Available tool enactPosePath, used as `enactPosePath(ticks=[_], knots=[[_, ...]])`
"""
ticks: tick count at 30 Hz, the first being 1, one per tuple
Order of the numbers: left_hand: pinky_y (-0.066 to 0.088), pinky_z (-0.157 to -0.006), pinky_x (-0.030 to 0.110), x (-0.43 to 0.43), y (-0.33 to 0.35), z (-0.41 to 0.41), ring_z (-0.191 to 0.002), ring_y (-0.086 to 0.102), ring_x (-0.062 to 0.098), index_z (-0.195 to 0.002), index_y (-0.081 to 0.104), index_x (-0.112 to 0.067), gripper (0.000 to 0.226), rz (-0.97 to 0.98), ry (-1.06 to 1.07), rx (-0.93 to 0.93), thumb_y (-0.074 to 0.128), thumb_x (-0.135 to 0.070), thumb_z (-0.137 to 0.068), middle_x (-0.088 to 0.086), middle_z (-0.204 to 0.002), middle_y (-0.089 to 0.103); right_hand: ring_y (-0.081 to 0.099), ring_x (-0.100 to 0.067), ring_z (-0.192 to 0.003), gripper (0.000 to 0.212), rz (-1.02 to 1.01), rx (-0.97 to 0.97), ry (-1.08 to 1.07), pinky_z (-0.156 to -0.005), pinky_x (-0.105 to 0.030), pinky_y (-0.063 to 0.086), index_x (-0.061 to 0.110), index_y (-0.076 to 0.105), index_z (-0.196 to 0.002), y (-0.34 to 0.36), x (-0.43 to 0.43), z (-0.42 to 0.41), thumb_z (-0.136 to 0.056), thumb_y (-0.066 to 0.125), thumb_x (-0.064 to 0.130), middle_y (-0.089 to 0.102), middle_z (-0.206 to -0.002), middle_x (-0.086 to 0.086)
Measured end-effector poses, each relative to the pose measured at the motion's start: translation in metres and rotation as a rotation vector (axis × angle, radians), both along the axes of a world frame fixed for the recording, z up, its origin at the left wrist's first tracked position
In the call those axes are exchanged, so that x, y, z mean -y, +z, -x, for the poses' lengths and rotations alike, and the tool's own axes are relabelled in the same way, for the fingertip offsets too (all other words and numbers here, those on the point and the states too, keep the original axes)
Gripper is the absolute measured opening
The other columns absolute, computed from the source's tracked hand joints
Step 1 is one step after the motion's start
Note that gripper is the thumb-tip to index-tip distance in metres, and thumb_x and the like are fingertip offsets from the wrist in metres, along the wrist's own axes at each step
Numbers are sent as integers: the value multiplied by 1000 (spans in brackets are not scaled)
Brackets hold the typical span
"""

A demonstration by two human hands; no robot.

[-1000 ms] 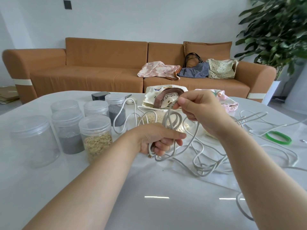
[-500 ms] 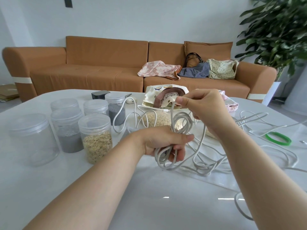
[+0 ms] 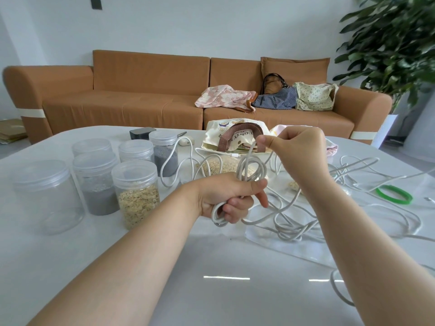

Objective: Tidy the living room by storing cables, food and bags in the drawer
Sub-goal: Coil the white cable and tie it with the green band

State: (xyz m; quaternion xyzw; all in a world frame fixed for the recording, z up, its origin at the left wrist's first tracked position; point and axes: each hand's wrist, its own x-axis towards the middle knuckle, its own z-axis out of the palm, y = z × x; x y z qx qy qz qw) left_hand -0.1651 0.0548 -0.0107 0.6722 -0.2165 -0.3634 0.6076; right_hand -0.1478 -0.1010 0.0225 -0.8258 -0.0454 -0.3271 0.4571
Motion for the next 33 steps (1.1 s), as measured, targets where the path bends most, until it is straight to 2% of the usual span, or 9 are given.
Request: enactPosePath(ticks=[3,6,13,17,19,22,28,30,33], knots=[[22,-36,12,-2,-1,-1,-31,23,2,-71,61,-10,30,10,-61,12,60,-41,-71,-8,-37,27,23,-8,-36,52,4,-23,-17,-43,-23,24,10,43,-46,0,-1,-1,-63,83,38,27,-35,9],[24,-36,11,-7,-2,-3,-31,26,2,-60,64,-15,27,48,-137,18,70,-41,-65,-9,-36,30,25,-8,-35,51,23,-52,-8,-38,-16,22,12,41,-47,0,-1,-1,-66,81,38,30,-42,3],[31,-37,13,-9,-14,-16,-33,35,0,-56,55,-17,39,468,-147,-129,71,-46,-76,-10,-38,39,22,-8,-34,40,-72,-169,64,-38,-17,23,4,54,-59,-10,4,-7,-80,72,32,29,-43,1],[29,-35,14,0,-16,-20,-31,35,3,-54,55,-15,43,706,55,-214,52,-41,-87,-8,-36,38,30,-15,-40,31,-134,-330,158,-44,-23,29,7,62,-62,-13,6,-14,-90,62,21,38,-50,-4],[23,-35,15,3,-16,-20,-28,30,4,-49,53,-15,47,728,222,-204,42,-40,-88,-7,-33,32,35,-14,-39,27,-173,-418,220,-44,-24,35,11,62,-67,-15,7,-16,-93,55,13,43,-52,-3],[21,-34,14,3,-14,-19,-27,25,5,-49,52,-15,51,770,408,-182,39,-39,-91,-7,-33,27,42,-9,-37,20,-309,-529,312,-42,-22,44,7,61,-76,-16,8,-14,-94,52,6,48,-57,-5],[19,-37,18,-4,-12,-22,-29,19,6,-60,42,-14,46,690,703,-101,40,-38,-99,-7,-35,21,33,-8,-34,20,-298,-539,331,-38,-20,32,6,56,-71,-15,6,-9,-90,62,11,48,-56,-5],[19,-37,18,-3,-12,-22,-30,18,6,-65,46,-14,40,667,736,-84,43,-36,-98,-7,-35,21,30,-10,-34,25,-225,-529,363,-36,-18,26,4,55,-66,-14,0,-7,-88,64,11,47,-53,-7],[17,-38,18,-1,-11,-20,-32,17,6,-83,56,-13,17,634,743,-33,52,-25,-95,-7,-37,21,30,-13,-35,30,-87,-509,346,-38,-19,26,5,55,-59,-13,-8,-4,-84,69,15,48,-54,-11]])
